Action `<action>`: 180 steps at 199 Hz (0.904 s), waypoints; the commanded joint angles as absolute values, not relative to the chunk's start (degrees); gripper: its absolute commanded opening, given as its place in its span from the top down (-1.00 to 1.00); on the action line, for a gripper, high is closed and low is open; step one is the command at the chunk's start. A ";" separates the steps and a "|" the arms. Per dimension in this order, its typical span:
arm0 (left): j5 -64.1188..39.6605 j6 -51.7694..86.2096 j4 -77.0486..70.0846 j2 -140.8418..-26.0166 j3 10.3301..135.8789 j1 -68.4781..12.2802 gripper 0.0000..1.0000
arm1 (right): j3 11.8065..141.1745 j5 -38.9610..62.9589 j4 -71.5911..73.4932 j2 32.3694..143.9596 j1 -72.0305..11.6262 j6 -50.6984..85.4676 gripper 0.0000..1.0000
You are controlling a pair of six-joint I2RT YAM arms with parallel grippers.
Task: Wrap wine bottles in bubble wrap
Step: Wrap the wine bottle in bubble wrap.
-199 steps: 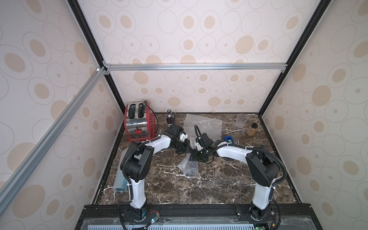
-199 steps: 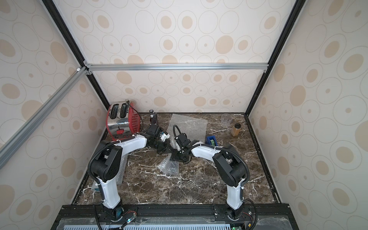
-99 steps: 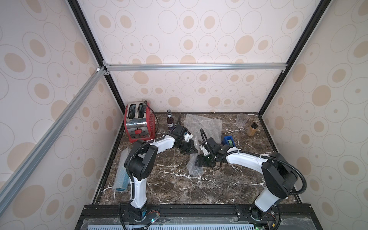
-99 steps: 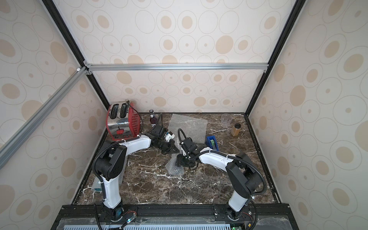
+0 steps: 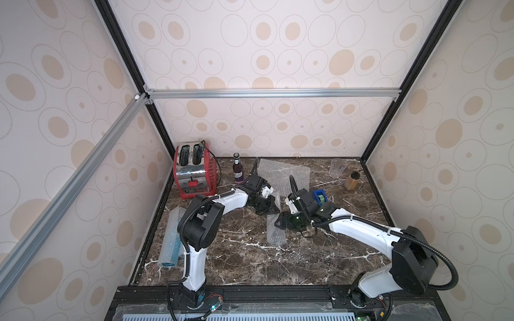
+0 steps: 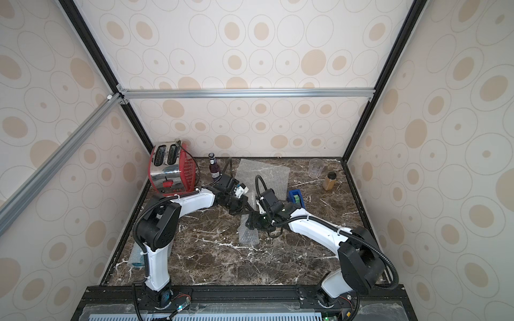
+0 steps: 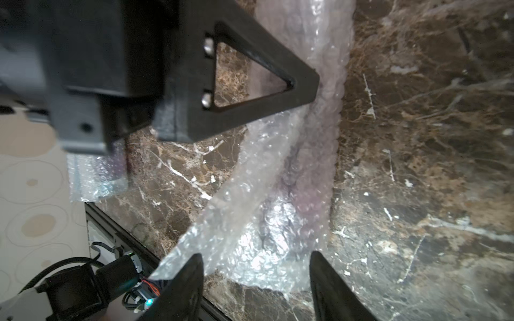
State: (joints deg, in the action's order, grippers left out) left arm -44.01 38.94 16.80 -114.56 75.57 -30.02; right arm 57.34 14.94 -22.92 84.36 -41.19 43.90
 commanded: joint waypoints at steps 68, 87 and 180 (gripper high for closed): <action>-35.66 36.33 25.57 -118.34 73.66 -30.67 0.93 | 61.10 13.22 -28.09 91.62 -41.32 44.62 0.07; -35.83 36.61 24.96 -118.99 73.30 -30.67 0.93 | 59.17 13.18 -28.91 89.77 -40.38 44.08 0.26; -34.71 35.58 25.65 -118.70 73.05 -31.00 0.92 | 60.76 15.35 -29.66 83.92 -40.42 44.98 -0.10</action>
State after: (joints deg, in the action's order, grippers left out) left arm -42.44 37.23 16.82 -114.69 75.99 -30.72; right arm 58.22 15.25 -29.34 85.65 -38.98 43.88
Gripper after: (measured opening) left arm 0.047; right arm 0.506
